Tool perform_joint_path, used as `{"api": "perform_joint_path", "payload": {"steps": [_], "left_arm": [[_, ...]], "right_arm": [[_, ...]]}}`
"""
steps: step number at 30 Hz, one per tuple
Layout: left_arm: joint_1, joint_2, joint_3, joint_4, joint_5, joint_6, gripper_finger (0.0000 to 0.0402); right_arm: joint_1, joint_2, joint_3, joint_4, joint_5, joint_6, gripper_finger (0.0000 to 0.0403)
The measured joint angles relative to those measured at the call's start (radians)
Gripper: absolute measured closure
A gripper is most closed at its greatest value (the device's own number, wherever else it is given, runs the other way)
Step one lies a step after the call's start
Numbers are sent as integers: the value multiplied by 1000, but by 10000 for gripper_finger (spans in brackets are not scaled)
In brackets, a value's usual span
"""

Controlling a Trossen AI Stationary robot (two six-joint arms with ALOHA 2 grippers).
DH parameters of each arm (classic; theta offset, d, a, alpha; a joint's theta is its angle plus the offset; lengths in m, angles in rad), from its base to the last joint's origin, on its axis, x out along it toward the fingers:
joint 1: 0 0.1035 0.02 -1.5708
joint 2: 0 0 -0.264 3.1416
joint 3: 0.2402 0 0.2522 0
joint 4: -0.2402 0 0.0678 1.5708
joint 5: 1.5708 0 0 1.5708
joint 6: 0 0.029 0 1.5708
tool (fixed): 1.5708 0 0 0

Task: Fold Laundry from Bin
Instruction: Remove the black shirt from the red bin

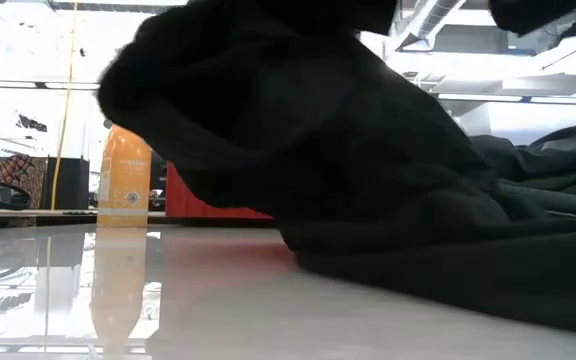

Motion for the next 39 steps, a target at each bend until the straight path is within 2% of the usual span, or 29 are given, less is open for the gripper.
{"api": "perform_joint_path", "payload": {"steps": [6,12,16,23,26,32,35,37,39], "left_arm": [[2,0,0,-184,37,33,274],[3,0,0,-211,-52,249,245],[3,0,1,-266,-76,304,237],[5,0,1,-512,-49,178,237],[14,0,1,-553,-100,129,237],[66,0,1,-586,-100,85,239],[92,0,1,-589,-78,53,265],[96,0,1,-572,-78,34,306],[86,0,1,-546,-78,26,364]], "right_arm": [[-63,13,86,-59,-59,-7,384],[-73,12,163,-176,-80,-50,384],[-74,12,181,-197,-79,-59,380],[-87,12,182,-183,-68,-56,380],[-87,12,182,-181,-50,-55,380],[-87,12,182,-174,-44,-53,379],[-87,12,182,-169,-43,-53,379],[-87,12,182,-169,-43,-53,379],[-87,12,182,-169,-43,-55,379]]}}
